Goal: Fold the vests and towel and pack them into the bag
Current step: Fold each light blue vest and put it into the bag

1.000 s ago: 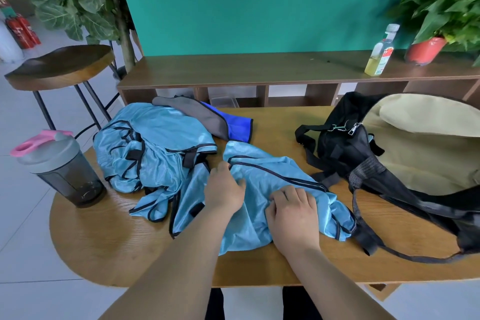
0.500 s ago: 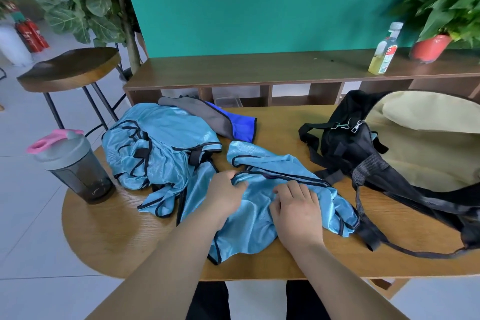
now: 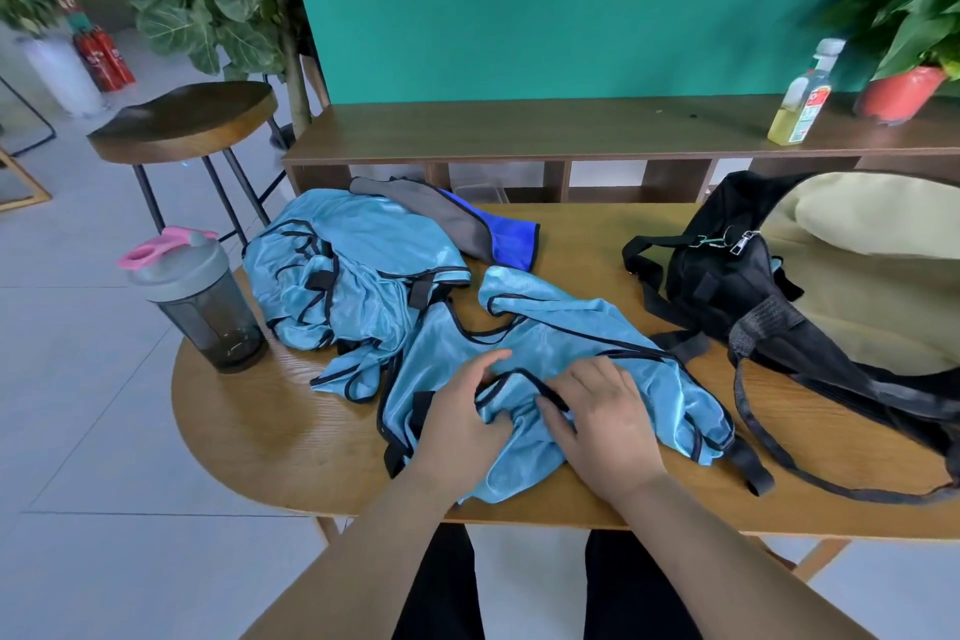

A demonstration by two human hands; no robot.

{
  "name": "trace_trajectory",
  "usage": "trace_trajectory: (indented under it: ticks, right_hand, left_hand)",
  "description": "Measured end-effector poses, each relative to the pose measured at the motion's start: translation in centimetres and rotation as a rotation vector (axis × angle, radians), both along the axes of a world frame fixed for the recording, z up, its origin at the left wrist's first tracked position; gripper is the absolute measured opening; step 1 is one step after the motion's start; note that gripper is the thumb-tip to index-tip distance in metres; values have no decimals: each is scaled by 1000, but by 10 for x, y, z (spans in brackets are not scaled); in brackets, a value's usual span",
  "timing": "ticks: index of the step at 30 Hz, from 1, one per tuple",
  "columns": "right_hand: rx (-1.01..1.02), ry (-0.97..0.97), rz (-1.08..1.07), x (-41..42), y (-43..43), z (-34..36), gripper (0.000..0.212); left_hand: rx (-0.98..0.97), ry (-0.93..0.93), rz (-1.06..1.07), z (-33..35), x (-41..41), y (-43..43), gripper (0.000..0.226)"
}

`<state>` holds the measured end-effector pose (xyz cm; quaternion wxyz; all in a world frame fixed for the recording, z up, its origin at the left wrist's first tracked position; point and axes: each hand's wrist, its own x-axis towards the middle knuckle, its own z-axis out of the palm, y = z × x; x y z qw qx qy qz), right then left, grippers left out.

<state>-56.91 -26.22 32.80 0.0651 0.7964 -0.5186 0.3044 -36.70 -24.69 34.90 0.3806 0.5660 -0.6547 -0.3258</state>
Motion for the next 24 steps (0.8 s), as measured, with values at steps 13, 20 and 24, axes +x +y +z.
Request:
trace_trajectory:
  ticks: [13, 20, 24]
  right_hand:
    - [-38, -118, -67, -3, -5, -2, 22]
    - [-76, -78, -107, -3, -6, -5, 21]
    - [-166, -21, -55, -2, -5, -7, 24]
  left_hand:
    - [109, 232, 56, 7, 2, -5, 20]
    - [176, 367, 103, 6, 7, -9, 11]
    - [154, 317, 16, 18, 9, -7, 16]
